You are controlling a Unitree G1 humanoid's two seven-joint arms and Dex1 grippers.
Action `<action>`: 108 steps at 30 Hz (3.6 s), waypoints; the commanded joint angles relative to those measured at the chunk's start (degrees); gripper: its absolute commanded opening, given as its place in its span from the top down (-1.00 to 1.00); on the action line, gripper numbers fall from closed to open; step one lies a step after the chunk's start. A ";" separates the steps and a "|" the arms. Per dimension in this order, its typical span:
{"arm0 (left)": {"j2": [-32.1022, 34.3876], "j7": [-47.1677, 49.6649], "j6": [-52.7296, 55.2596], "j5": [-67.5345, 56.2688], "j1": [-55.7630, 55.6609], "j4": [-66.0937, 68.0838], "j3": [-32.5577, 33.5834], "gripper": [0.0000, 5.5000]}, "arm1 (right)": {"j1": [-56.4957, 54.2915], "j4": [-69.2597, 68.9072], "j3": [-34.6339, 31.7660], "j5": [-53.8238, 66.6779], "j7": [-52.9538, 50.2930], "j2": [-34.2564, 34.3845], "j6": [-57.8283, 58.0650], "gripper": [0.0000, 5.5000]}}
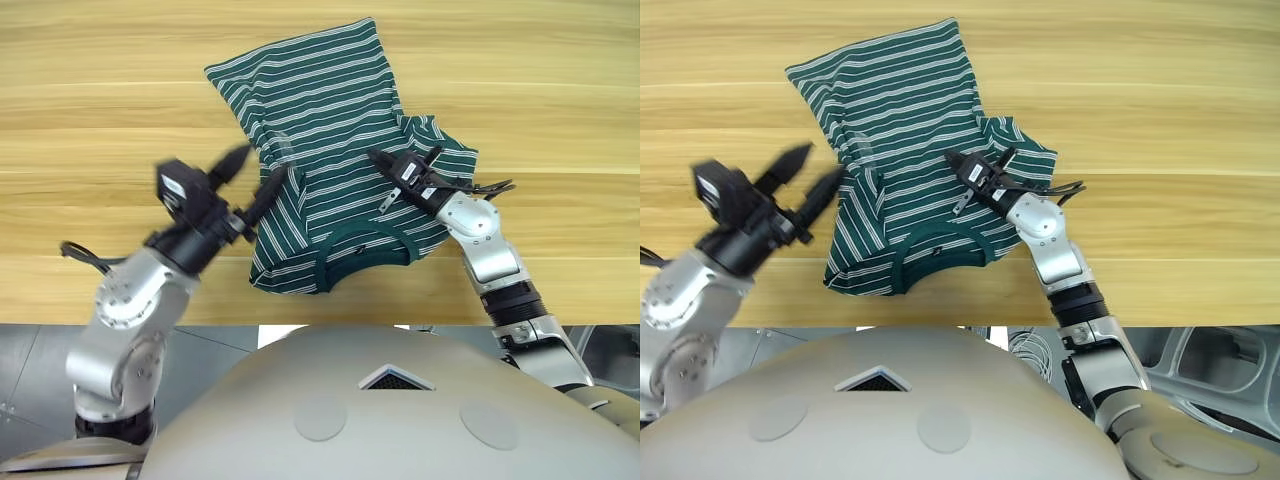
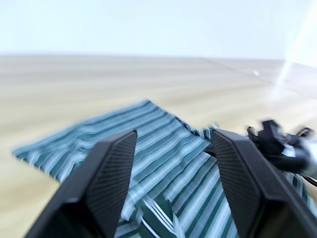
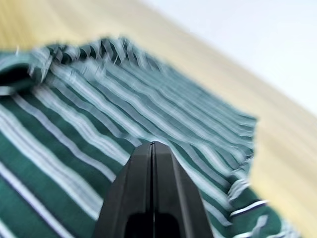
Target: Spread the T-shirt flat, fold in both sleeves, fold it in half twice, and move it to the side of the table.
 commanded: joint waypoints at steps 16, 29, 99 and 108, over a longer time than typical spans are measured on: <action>0.61 -18.87 -37.71 29.61 -20.70 66.11 -18.10 0.03 | 30.06 -16.90 -33.02 42.45 26.96 -20.63 18.84 1.00; -3.07 -19.72 -36.73 30.39 -20.43 69.29 -19.55 0.02 | 8.86 -2.20 -23.15 36.10 16.43 -14.70 42.59 0.19; -3.40 -21.04 -37.05 31.07 -21.61 68.99 -21.28 0.02 | 10.64 -21.50 -3.87 -3.39 18.06 -17.55 14.51 0.62; -2.64 -21.89 -37.30 31.12 -22.38 69.55 -21.08 0.02 | 12.75 -27.78 -5.92 9.01 23.70 -18.74 15.79 0.08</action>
